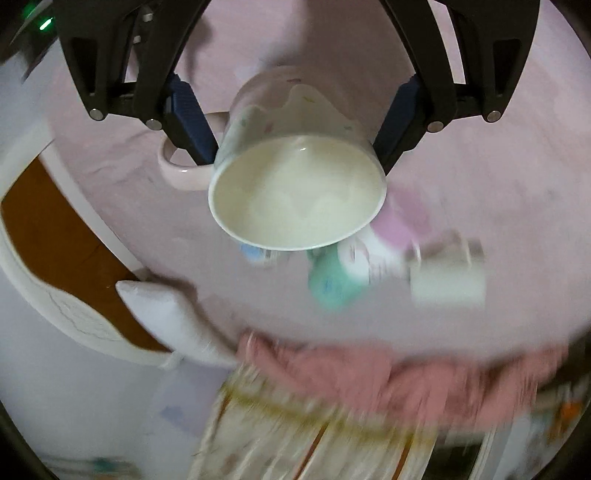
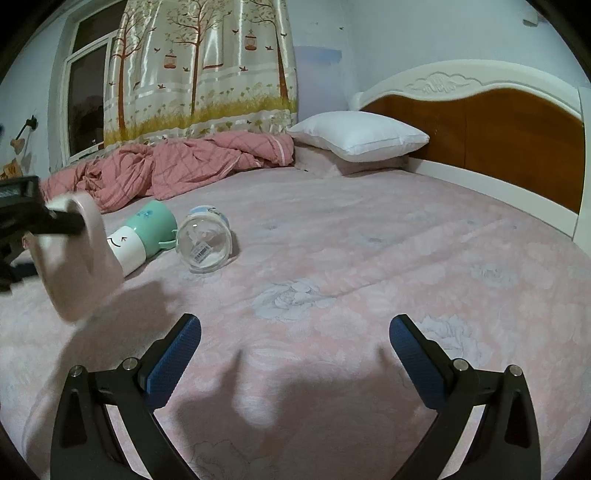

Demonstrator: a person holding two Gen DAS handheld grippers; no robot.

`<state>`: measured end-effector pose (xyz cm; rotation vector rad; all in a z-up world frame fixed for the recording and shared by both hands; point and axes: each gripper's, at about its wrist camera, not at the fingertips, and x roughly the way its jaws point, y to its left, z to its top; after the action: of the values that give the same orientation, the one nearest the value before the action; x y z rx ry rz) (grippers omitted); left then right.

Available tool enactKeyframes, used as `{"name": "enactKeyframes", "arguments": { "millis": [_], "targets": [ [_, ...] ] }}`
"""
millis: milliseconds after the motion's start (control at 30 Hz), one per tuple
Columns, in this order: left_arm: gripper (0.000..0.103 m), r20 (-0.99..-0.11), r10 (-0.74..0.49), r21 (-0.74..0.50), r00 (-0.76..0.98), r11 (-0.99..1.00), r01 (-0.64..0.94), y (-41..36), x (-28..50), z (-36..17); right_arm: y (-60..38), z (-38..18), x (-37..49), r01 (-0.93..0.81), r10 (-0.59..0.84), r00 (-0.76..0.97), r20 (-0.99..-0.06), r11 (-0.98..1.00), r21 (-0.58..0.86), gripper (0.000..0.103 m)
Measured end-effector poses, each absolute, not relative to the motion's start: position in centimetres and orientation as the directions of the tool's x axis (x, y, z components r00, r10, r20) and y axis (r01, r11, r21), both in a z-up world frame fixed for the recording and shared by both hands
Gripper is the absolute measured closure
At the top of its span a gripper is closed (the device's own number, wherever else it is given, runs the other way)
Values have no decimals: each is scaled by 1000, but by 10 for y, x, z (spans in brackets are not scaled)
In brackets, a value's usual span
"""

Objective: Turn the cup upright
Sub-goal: 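Rotate the pink mug upright with the left gripper and lower it onto the bed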

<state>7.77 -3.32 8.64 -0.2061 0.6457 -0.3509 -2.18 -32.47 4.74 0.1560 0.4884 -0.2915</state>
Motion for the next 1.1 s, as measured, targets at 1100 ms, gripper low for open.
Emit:
{"name": "enactKeyframes", "arguments": {
  "millis": [1100],
  "targets": [
    [0,-432,-208,35,877,969,247,-2,1,29,-298,58,-36,202,-160,891,-424,978,55,0]
  ]
}}
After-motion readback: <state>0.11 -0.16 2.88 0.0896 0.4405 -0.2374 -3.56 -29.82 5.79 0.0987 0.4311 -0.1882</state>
